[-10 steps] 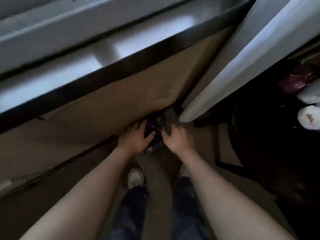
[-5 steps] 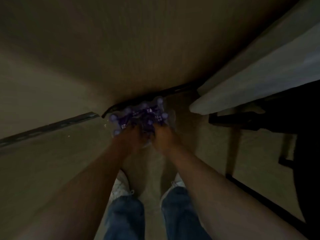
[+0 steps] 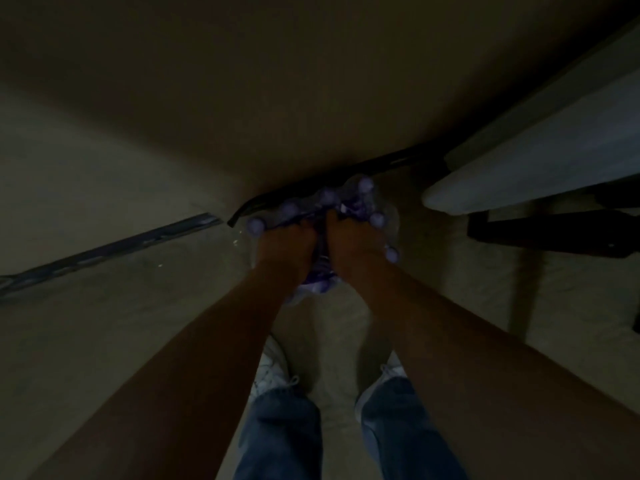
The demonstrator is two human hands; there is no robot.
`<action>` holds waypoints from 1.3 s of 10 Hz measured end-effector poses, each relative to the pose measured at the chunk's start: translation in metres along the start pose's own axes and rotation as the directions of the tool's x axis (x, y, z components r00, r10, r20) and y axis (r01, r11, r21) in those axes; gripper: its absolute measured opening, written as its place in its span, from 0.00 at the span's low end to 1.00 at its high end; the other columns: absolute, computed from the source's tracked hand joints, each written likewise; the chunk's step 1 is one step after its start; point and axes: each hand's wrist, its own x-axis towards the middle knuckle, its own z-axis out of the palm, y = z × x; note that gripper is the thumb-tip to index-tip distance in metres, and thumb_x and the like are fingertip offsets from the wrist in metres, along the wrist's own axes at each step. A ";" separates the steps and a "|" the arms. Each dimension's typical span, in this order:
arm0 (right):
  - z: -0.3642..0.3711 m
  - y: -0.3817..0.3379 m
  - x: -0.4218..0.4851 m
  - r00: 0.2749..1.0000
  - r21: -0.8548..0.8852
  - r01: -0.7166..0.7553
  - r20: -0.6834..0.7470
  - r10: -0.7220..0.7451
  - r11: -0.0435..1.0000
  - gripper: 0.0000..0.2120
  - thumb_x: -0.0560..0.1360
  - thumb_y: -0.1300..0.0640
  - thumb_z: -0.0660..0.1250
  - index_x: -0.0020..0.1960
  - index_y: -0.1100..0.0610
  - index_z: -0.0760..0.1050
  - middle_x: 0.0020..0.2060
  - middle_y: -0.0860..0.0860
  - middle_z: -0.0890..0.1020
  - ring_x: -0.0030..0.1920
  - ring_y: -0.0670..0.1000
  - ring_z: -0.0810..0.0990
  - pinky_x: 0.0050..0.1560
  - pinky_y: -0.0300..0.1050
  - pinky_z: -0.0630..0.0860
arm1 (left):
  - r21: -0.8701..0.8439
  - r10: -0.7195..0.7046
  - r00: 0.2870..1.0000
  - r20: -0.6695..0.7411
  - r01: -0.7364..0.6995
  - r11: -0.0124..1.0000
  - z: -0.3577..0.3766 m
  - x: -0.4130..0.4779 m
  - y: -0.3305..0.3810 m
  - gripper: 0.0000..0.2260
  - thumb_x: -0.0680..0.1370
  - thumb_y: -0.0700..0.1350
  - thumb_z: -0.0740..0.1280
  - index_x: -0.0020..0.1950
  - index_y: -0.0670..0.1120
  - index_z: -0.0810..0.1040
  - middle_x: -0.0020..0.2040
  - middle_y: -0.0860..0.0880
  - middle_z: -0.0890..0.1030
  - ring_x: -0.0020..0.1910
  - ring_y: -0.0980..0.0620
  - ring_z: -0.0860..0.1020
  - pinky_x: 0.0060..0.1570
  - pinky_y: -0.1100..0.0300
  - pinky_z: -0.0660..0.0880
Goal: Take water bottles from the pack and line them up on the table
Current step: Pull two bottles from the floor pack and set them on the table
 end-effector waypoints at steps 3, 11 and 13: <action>-0.029 0.005 -0.034 0.999 0.155 0.051 -0.020 -0.048 0.987 0.19 0.82 0.52 0.51 0.71 0.59 0.62 0.67 0.59 0.72 0.64 0.59 0.73 0.65 0.53 0.69 | -0.289 0.096 0.984 -0.153 -0.137 0.947 -0.019 -0.021 -0.011 0.16 0.75 0.54 0.66 0.52 0.43 0.78 0.49 0.42 0.82 0.47 0.42 0.80 0.41 0.57 0.69; -0.397 0.016 -0.377 0.864 0.371 -0.136 -0.409 0.293 0.919 0.19 0.76 0.47 0.59 0.57 0.60 0.62 0.54 0.64 0.78 0.55 0.66 0.78 0.42 0.52 0.67 | 0.068 0.620 0.714 -0.326 -0.636 0.769 -0.506 -0.256 0.101 0.18 0.64 0.64 0.63 0.35 0.49 0.69 0.36 0.45 0.80 0.38 0.41 0.78 0.34 0.54 0.73; -0.468 0.046 -0.470 0.710 0.451 -0.191 -0.550 0.440 0.872 0.26 0.74 0.44 0.62 0.60 0.64 0.64 0.56 0.64 0.79 0.55 0.66 0.78 0.46 0.53 0.72 | 0.155 0.708 0.626 -0.327 -0.704 0.694 -0.593 -0.307 0.170 0.20 0.64 0.61 0.65 0.42 0.45 0.77 0.38 0.41 0.81 0.39 0.40 0.78 0.38 0.52 0.76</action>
